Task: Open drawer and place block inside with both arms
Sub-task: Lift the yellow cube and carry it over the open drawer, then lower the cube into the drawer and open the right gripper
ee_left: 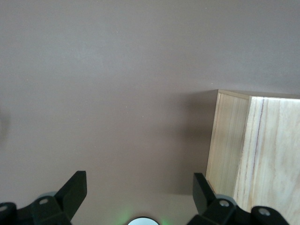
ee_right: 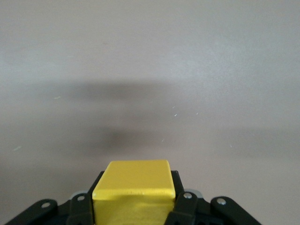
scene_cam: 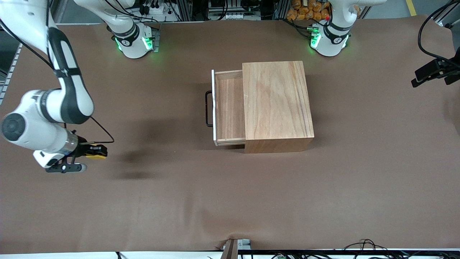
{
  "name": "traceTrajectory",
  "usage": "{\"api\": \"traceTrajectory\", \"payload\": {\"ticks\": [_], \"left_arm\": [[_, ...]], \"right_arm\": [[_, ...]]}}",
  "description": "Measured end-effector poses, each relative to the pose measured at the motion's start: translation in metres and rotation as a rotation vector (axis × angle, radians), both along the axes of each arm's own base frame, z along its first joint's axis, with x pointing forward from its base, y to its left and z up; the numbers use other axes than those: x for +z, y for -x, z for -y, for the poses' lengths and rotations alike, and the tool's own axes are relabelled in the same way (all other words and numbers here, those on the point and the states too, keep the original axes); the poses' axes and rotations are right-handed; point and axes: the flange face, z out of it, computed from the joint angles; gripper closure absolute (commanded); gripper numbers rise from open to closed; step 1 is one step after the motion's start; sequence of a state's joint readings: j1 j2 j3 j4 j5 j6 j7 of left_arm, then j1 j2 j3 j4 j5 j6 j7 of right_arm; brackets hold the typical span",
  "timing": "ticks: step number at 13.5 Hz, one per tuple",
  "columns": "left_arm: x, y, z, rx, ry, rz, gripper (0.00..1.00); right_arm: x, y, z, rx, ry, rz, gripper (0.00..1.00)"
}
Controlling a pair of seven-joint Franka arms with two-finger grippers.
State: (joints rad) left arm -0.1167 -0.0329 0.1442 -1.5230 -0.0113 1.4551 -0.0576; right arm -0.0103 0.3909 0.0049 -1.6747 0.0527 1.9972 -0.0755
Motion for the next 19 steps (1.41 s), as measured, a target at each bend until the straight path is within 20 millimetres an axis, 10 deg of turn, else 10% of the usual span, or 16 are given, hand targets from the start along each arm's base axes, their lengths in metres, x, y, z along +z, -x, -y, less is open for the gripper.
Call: {"api": "traceTrajectory", "payload": {"ticks": [3,9,14,19], "left_arm": [[0.0,0.002,0.0,0.0,0.001,-0.001,0.0],[-0.001,0.001,0.0,-0.001,0.001,-0.002,0.0],[-0.001,0.001,0.0,-0.001,0.001,-0.001,0.0],[-0.001,0.001,0.001,-0.002,0.001,-0.001,0.0]], "right_arm": [[0.065,-0.005,-0.044,0.071,-0.006,0.008,0.98],[0.109,0.037,-0.194,0.165,-0.005,0.002,0.95],[0.107,0.119,-0.367,0.14,0.011,0.009,0.96],[0.071,0.169,-0.443,0.076,-0.02,0.06,0.89]]}}
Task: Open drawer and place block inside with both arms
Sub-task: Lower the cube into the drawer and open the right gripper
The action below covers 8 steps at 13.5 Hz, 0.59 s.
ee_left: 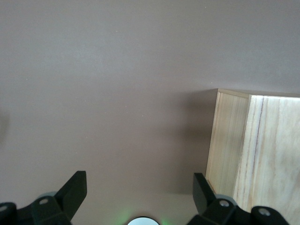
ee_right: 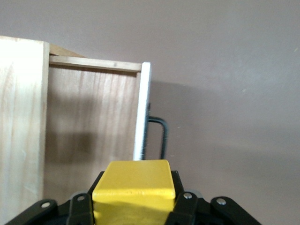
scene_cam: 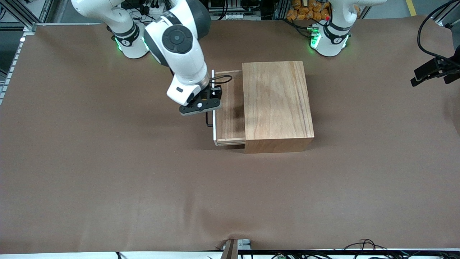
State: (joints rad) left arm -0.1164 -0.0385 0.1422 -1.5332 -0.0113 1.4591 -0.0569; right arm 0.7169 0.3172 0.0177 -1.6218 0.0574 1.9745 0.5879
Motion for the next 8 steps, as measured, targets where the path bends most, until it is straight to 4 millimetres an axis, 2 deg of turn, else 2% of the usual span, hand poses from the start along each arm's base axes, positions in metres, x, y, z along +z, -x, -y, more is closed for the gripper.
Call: {"api": "traceTrajectory", "payload": {"ticks": [3,5,6,7,8], "left_arm": [[0.0,0.0,0.0,-0.002,0.0,0.0,0.0],[0.0,0.0,0.0,-0.002,0.0,0.0,0.0],[0.0,0.0,0.0,-0.002,0.0,0.001,0.0],[0.001,0.001,0.0,-0.002,0.0,0.002,0.0],[0.002,0.001,0.0,-0.002,0.0,0.003,0.0]], "right_arm": [[-0.026,0.025,-0.041,-0.073,-0.018,0.016,0.88],[-0.042,0.028,-0.055,-0.067,-0.035,0.041,0.87],[-0.048,0.027,-0.059,-0.064,-0.041,0.051,0.63],[-0.052,0.026,-0.06,-0.063,-0.043,0.055,0.01],[-0.054,0.026,-0.061,-0.063,-0.045,0.057,0.0]]}}
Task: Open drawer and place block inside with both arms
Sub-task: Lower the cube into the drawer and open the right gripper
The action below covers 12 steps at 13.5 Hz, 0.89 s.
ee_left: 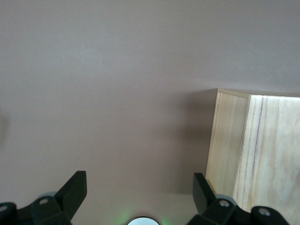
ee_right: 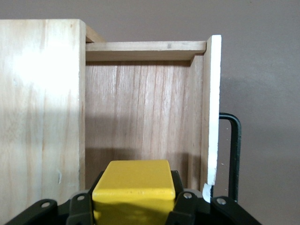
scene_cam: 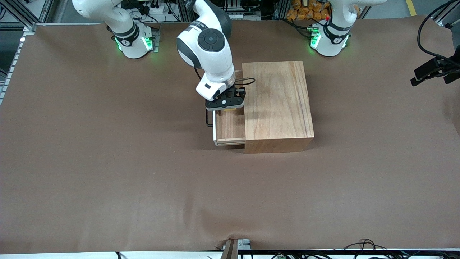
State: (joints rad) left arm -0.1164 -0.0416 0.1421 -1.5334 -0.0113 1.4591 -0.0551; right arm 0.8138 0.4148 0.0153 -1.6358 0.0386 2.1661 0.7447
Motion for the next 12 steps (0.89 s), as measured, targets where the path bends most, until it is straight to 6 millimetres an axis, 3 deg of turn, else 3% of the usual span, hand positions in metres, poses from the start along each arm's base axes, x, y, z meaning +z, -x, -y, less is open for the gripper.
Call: {"api": "traceTrajectory", "payload": {"ticks": [5,7,9,12], "left_arm": [[0.001,0.001,0.0,0.0,0.0,0.003,0.0],[0.002,0.001,0.0,0.0,0.0,0.003,0.0],[0.002,0.001,0.0,0.0,0.0,0.004,0.0],[0.002,0.001,-0.001,0.001,0.001,0.005,0.0]], "right_arm": [[0.008,-0.006,0.002,-0.014,-0.008,0.013,0.0],[0.024,-0.017,0.016,-0.04,-0.002,0.02,0.0],[0.06,-0.041,0.056,-0.06,0.016,0.025,0.0],[0.119,-0.079,0.154,0.061,0.054,0.022,0.0]]}}
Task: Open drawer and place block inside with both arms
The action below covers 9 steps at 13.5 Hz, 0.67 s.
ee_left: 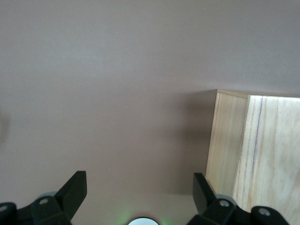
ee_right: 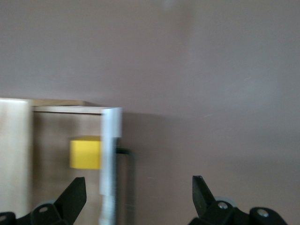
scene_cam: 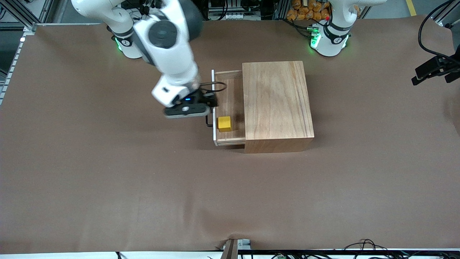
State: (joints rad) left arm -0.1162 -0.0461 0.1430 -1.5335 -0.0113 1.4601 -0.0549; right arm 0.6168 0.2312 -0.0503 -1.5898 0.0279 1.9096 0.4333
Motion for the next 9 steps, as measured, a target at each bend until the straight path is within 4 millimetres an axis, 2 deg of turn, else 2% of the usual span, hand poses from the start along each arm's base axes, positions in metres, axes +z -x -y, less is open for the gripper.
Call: {"api": "traceTrajectory", "payload": {"ticks": [2,4,7,9], "left_arm": [[0.0,0.0,0.0,0.0,0.0,0.002,0.0],[0.001,0.0,-0.001,0.001,0.0,0.005,0.0],[0.002,0.0,-0.002,0.0,0.0,0.007,0.0],[0.004,0.002,-0.003,-0.002,0.001,0.01,0.0]], "right_arm": [[0.027,-0.017,0.071,0.06,0.026,-0.029,0.0],[0.042,-0.03,0.139,0.097,0.039,-0.053,0.0],[0.045,-0.048,0.234,0.142,0.045,-0.087,0.0],[0.046,-0.052,0.285,0.157,0.043,-0.106,0.0]]}}
